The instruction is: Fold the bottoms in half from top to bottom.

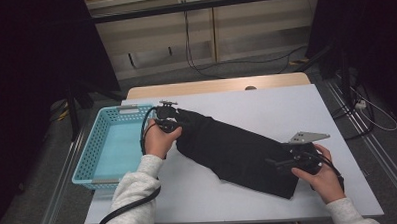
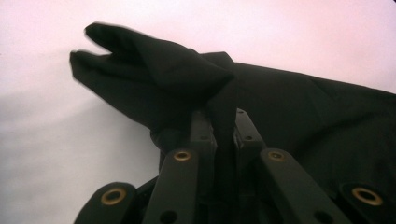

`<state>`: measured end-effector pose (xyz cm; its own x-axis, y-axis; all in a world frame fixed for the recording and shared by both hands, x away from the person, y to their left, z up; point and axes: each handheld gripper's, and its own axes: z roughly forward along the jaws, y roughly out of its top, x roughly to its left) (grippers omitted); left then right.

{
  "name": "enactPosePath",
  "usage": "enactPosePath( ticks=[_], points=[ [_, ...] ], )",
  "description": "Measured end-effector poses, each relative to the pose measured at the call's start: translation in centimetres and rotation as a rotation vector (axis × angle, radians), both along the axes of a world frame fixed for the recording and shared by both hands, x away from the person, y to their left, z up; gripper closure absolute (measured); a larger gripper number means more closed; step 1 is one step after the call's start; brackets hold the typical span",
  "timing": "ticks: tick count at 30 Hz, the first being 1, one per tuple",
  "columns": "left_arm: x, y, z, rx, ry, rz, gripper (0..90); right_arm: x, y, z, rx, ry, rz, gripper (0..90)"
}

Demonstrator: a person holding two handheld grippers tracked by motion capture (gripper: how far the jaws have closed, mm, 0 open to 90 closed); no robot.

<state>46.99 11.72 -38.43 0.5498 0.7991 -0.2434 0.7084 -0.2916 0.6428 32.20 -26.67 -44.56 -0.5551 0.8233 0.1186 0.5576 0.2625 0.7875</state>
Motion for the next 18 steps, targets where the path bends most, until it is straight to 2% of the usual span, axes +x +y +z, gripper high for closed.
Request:
enactPosePath(
  ticks=[5, 8, 11, 13, 14, 16, 18],
  points=[
    [-0.4, -0.9, -0.8, -0.001, 0.01, -0.017, 82.5, -0.3, -0.2, 0.1, 0.005, -0.008, -0.004, 12.6],
    [-0.7, -1.4, -1.1, 0.001, 0.014, -0.032, 82.5, -0.2, -0.3, 0.0, 0.008, 0.003, -0.008, 12.5],
    [-0.9, -1.8, -1.3, 0.0, 0.012, -0.043, 82.5, -0.3, -0.5, 0.2, 0.009, -0.01, -0.013, 12.5],
    [-0.9, -2.0, -1.3, -0.009, 0.008, -0.049, 82.5, -0.3, -0.6, 0.3, 0.025, -0.014, -0.017, 12.6],
    [-1.0, -2.1, -1.3, -0.017, 0.007, -0.051, 82.5, -0.3, -0.6, 0.2, 0.049, -0.001, -0.016, 12.6],
    [-1.2, -2.3, -1.4, -0.018, 0.001, -0.057, 82.4, -0.3, -0.5, 0.2, 0.039, -0.002, -0.015, 12.5],
    [-1.5, -2.7, -1.9, -0.025, 0.001, -0.066, 82.4, -0.4, -0.3, 0.3, 0.052, -0.002, -0.007, 12.6]
  ],
)
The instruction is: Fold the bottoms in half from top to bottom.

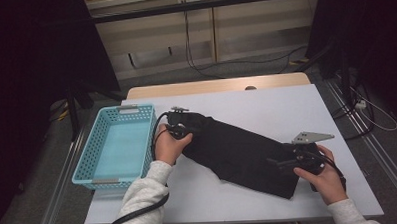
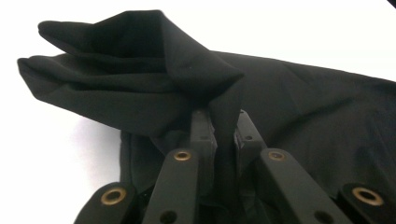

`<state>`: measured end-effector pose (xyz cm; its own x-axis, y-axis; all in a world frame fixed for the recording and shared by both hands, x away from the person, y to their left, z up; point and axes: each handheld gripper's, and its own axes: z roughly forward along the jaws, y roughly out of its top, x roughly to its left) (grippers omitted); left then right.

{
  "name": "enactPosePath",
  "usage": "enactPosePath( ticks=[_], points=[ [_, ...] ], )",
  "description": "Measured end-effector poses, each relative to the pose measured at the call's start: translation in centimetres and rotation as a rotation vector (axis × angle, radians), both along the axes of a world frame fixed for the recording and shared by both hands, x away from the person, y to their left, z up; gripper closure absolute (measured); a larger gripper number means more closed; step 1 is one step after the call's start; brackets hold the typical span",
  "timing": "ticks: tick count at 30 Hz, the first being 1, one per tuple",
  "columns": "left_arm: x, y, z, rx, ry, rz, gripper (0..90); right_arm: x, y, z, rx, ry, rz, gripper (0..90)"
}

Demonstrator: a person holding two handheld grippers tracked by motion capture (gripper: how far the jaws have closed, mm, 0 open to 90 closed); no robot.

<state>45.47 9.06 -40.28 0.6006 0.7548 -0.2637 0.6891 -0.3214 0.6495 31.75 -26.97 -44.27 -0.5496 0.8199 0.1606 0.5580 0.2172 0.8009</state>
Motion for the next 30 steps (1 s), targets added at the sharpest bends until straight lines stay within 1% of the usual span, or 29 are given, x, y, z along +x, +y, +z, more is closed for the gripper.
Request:
enactPosePath(
  ticks=[4, 5, 7, 9, 11, 12, 14, 18, 22, 25, 27, 28, 30],
  points=[
    [-0.2, -0.4, -0.5, -0.003, 0.003, -0.017, 82.4, -0.1, 0.0, 0.0, -0.005, -0.002, 0.006, 12.6],
    [-0.3, -0.5, -0.6, -0.002, -0.004, -0.022, 82.4, 0.0, -0.1, -0.1, -0.007, 0.001, 0.001, 12.6],
    [-0.5, -0.8, -0.8, -0.024, -0.012, -0.037, 82.4, 0.0, -0.3, -0.2, -0.007, 0.008, -0.006, 12.6],
    [-0.7, -0.9, -1.0, -0.039, -0.017, -0.047, 82.3, 0.0, -0.4, -0.2, -0.006, 0.004, -0.007, 12.6],
    [-1.0, -1.0, -1.4, -0.059, -0.017, -0.057, 82.3, -0.1, -0.4, -0.1, -0.002, 0.003, -0.01, 12.6],
    [-1.1, -1.0, -1.6, -0.067, -0.013, -0.07, 82.3, -0.1, -0.4, -0.1, 0.0, 0.002, -0.011, 12.6],
    [-1.3, -1.1, -2.0, -0.078, -0.009, -0.076, 82.2, -0.2, -0.4, -0.1, 0.001, -0.002, -0.013, 12.6],
    [-1.5, -1.2, -2.7, -0.098, -0.008, -0.092, 82.0, -0.2, -0.6, -0.2, 0.004, 0.005, -0.022, 12.6],
    [-1.7, -1.2, -2.8, -0.101, -0.017, -0.097, 82.0, -0.3, -0.7, -0.1, 0.008, -0.002, -0.029, 12.6],
    [-1.9, -1.3, -3.1, -0.112, -0.012, -0.108, 81.8, -0.5, -0.8, -0.1, 0.0, -0.005, -0.032, 12.6],
    [-2.0, -1.4, -3.2, -0.113, -0.014, -0.109, 81.8, -0.5, -0.8, -0.1, -0.001, -0.004, -0.035, 12.6],
    [-2.0, -1.4, -3.2, -0.103, -0.018, -0.112, 81.7, -0.5, -0.9, -0.1, -0.001, -0.001, -0.039, 12.6],
    [-2.2, -1.5, -3.0, -0.112, -0.019, -0.118, 81.7, -0.5, -0.8, 0.0, -0.002, -0.007, -0.039, 12.6]
  ],
)
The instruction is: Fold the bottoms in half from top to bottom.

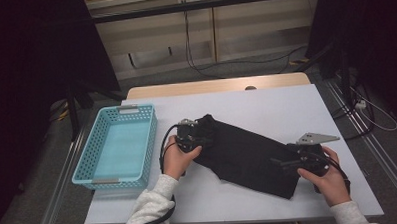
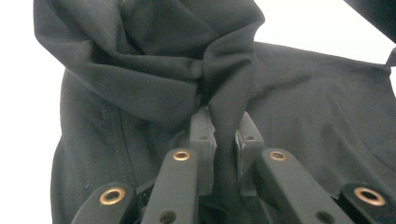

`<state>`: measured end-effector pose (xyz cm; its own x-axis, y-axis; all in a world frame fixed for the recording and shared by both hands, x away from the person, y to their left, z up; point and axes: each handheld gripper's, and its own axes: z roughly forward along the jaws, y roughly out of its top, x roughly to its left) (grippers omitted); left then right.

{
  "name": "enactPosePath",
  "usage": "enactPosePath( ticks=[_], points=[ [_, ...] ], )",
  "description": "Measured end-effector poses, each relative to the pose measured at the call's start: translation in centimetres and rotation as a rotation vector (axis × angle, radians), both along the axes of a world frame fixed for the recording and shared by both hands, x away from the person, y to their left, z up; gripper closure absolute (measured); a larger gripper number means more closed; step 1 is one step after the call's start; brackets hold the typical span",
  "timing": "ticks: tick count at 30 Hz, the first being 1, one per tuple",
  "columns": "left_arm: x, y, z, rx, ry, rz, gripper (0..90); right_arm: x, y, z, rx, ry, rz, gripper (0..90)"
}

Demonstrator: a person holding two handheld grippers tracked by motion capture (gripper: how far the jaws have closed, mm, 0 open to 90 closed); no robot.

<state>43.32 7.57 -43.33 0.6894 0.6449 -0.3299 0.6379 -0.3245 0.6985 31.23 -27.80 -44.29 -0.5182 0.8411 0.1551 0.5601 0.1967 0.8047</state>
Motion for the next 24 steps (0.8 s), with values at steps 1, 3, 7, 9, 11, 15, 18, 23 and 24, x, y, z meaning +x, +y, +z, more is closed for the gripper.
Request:
enactPosePath(
  ticks=[1, 3, 7, 9, 11, 15, 18, 23, 24],
  points=[
    [-0.1, -0.1, 0.1, 0.001, -0.005, -0.002, 81.7, 0.0, 0.1, 0.0, -0.002, -0.001, 0.003, 12.6],
    [-0.2, -0.3, 0.1, -0.003, -0.008, -0.006, 81.7, 0.0, 0.1, -0.1, -0.003, 0.001, 0.007, 12.6],
    [-0.4, -0.4, -0.1, -0.005, 0.001, -0.013, 81.4, 0.1, 0.1, -0.1, 0.004, 0.001, 0.005, 12.6],
    [-0.6, -0.4, -0.3, -0.002, 0.003, -0.017, 81.3, 0.0, 0.1, -0.1, 0.002, 0.004, 0.005, 12.6],
    [-0.7, -0.4, -0.2, 0.0, -0.001, -0.014, 81.3, 0.0, 0.1, -0.1, 0.002, 0.005, 0.005, 12.6],
    [-0.9, -0.4, -0.1, 0.002, -0.005, -0.018, 81.4, 0.0, 0.1, 0.1, -0.004, 0.0, 0.004, 12.6],
    [-1.2, -0.5, 0.0, -0.003, -0.014, -0.018, 81.4, 0.0, 0.3, 0.1, -0.008, -0.005, 0.007, 12.6],
    [-1.2, -0.9, 0.2, -0.005, -0.023, -0.028, 81.5, -0.1, 0.5, 0.1, -0.011, -0.004, 0.013, 12.6],
    [-1.2, -0.9, 0.2, 0.0, -0.02, -0.034, 81.5, -0.1, 0.4, 0.2, -0.013, -0.009, 0.013, 12.6]
  ],
)
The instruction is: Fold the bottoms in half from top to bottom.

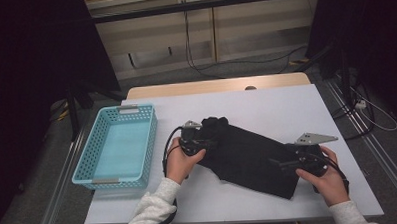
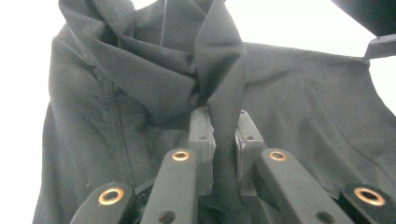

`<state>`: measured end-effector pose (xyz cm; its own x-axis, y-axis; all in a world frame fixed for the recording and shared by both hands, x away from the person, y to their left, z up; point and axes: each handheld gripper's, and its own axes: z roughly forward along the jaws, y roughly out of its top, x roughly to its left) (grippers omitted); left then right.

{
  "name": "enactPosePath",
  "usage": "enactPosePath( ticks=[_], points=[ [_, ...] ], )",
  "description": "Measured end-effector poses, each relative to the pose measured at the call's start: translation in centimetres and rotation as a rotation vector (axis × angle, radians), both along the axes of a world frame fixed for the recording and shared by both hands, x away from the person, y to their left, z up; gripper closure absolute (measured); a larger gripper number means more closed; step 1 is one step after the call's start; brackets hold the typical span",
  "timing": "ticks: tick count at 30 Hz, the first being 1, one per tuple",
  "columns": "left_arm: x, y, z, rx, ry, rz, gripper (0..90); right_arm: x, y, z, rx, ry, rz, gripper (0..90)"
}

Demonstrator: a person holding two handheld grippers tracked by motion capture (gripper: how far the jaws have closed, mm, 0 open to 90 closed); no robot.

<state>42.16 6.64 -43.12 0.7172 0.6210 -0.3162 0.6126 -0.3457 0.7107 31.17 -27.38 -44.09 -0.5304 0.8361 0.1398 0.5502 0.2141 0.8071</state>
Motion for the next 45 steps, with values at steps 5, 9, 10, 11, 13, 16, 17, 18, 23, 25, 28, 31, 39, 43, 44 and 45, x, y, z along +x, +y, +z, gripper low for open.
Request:
enactPosePath(
  ticks=[5, 9, 10, 11, 13, 16, 17, 18, 23, 25, 28, 31, 39, 43, 44, 45],
  points=[
    [-0.3, -0.9, 0.1, 0.012, -0.01, -0.021, 81.6, 0.0, -0.2, -0.1, 0.0, 0.007, -0.002, 12.6],
    [-0.8, -2.1, 0.6, 0.033, -0.039, -0.05, 81.7, -0.4, -0.6, 0.1, -0.002, -0.007, -0.014, 12.6],
    [-1.0, -2.5, 0.6, 0.018, -0.038, -0.063, 81.6, -0.5, -0.7, 0.1, 0.002, -0.007, -0.018, 12.7],
    [-1.2, -3.0, 0.7, 0.011, -0.032, -0.08, 81.6, -0.6, -0.7, 0.1, -0.001, -0.003, -0.021, 12.6],
    [-1.8, -4.1, 0.8, 0.012, -0.043, -0.116, 81.0, -0.7, -0.8, 0.0, -0.003, 0.0, -0.025, 12.6],
    [-2.0, -4.8, 0.5, 0.008, -0.048, -0.138, 76.3, -0.7, -0.7, 0.2, -0.007, -0.006, -0.026, 12.6],
    [-2.0, -4.8, 0.5, 0.001, -0.04, -0.142, 73.1, -0.7, -0.6, 0.1, -0.008, -0.007, -0.024, 12.6],
    [-2.0, -4.7, 0.5, 0.006, -0.042, -0.144, 69.7, -0.6, -0.5, 0.1, -0.008, -0.005, -0.02, 12.6],
    [-1.9, -3.5, 1.5, -0.037, -0.054, -0.097, 43.9, -0.5, -0.3, 0.1, -0.017, -0.003, -0.013, 12.6],
    [-1.9, -2.9, 2.1, -0.055, -0.054, -0.088, 36.3, -0.5, -0.3, 0.3, -0.014, -0.009, -0.014, 12.6],
    [-1.9, -1.8, 2.7, -0.039, -0.072, -0.061, 32.9, -0.4, 0.1, 0.4, -0.021, -0.016, -0.009, 13.0],
    [-1.8, -1.3, 2.7, -0.029, -0.078, -0.052, 30.5, -0.3, 0.3, 0.4, -0.024, -0.017, -0.006, 13.1],
    [-1.2, 0.5, 1.9, 0.022, -0.059, -0.011, 25.7, 0.5, 1.4, -0.1, -0.02, -0.006, 0.017, 14.1],
    [-1.2, 0.9, 1.6, 0.041, -0.051, -0.01, 24.5, 0.9, 2.4, -0.3, -0.038, 0.002, 0.04, 14.2],
    [-1.1, 1.1, 1.5, 0.042, -0.05, -0.005, 24.2, 1.0, 2.6, -0.3, -0.04, 0.002, 0.043, 14.1],
    [-1.1, 1.3, 1.5, 0.047, -0.044, -0.007, 22.9, 1.3, 2.8, -0.3, -0.05, 0.006, 0.05, 14.1]
  ],
)
